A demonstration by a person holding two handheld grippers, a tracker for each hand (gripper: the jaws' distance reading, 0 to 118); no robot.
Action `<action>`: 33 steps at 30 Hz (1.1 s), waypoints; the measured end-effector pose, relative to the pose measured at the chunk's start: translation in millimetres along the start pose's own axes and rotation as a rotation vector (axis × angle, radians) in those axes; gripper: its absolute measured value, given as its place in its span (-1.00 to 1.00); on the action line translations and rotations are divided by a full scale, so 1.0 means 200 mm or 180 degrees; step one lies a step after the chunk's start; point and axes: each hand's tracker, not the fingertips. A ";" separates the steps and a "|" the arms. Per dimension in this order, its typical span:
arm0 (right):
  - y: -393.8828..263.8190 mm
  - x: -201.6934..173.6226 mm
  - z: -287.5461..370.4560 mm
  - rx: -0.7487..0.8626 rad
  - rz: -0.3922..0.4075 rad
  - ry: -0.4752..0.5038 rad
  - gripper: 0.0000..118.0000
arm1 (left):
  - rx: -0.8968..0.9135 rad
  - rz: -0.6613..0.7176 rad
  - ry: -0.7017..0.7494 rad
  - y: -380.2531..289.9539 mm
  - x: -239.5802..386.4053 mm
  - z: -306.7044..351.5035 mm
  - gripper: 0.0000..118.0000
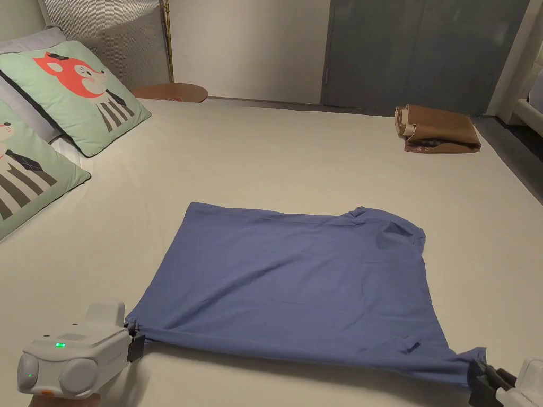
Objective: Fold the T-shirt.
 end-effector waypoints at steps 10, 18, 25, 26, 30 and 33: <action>-0.25 0.02 -0.15 -0.0890 0.0032 -0.0241 -0.96 | -0.0378 0.0052 0.0004 -0.13 -0.03 -0.04 -0.96; 0.07 -0.15 -0.02 -0.0461 0.0175 -0.0277 0.74 | -0.0246 0.0482 -0.0050 0.08 0.03 0.06 0.78; 0.45 -0.40 0.09 0.0627 0.0486 -0.0120 0.92 | 0.0996 0.0257 -0.0183 0.41 0.27 0.43 0.83; 0.49 -0.45 0.13 0.0796 0.0540 -0.0127 0.92 | 0.1204 0.0188 -0.0171 0.44 0.30 0.48 0.83; 0.57 -0.56 0.20 0.1240 0.0680 -0.0162 0.87 | 0.1772 0.0158 -0.0032 0.51 0.39 0.61 0.82; 0.58 -0.61 0.21 0.1417 0.0804 -0.0255 0.47 | 0.2063 0.0102 -0.0013 0.51 0.45 0.68 0.50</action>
